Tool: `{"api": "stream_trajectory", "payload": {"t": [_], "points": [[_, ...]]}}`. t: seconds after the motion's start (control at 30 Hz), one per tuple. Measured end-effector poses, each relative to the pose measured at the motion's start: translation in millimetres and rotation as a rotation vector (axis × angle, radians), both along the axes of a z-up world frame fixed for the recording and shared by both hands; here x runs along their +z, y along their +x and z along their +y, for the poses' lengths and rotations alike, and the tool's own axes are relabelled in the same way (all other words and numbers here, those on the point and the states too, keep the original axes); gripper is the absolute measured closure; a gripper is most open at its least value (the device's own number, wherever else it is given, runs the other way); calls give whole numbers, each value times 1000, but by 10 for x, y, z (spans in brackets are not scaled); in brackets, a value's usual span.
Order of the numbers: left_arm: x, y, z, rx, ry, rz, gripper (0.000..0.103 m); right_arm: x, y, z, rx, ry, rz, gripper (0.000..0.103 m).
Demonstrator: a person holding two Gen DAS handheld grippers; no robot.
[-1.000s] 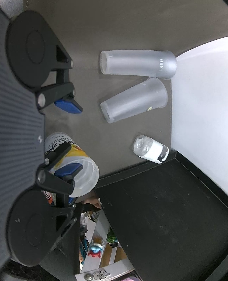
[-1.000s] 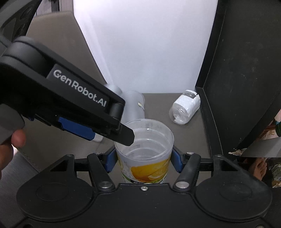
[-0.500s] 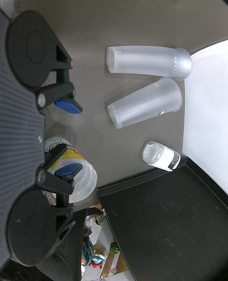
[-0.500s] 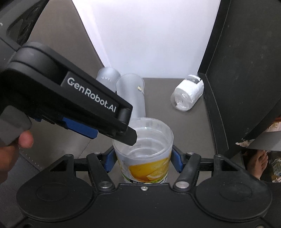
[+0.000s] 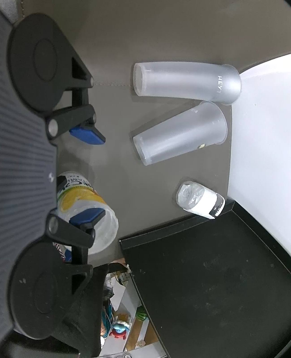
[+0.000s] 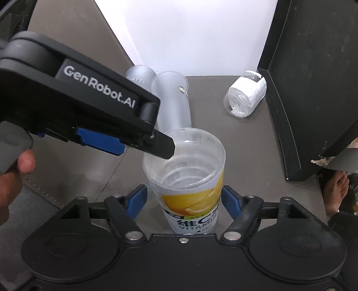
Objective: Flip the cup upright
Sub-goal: 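Rotate the container rim-up with the right gripper and lower it onto the seat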
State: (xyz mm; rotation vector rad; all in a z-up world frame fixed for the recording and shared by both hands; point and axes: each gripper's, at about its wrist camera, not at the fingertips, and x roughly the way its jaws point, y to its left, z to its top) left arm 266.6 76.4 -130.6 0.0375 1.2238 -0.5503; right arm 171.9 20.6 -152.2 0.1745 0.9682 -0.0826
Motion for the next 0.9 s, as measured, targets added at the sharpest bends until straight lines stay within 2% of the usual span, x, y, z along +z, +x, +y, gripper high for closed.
{"api": "stream_trajectory", "payload": {"t": [0.3, 0.53, 0.63, 0.8, 0.9], "points": [[281, -115, -46, -18, -9, -50, 42, 13, 28, -49, -30, -13, 8, 22], [500, -251, 51, 7, -19, -92, 42, 113, -58, -57, -44, -19, -17, 13], [561, -329, 117, 13, -25, -108, 40, 134, -90, -65, -47, -4, -25, 13], [578, -444, 240, 39, -23, -105, 37, 170, -150, -92, -50, 11, -42, 7], [572, -490, 296, 65, -12, -82, 36, 179, -169, -136, -62, 26, -37, 7]]}}
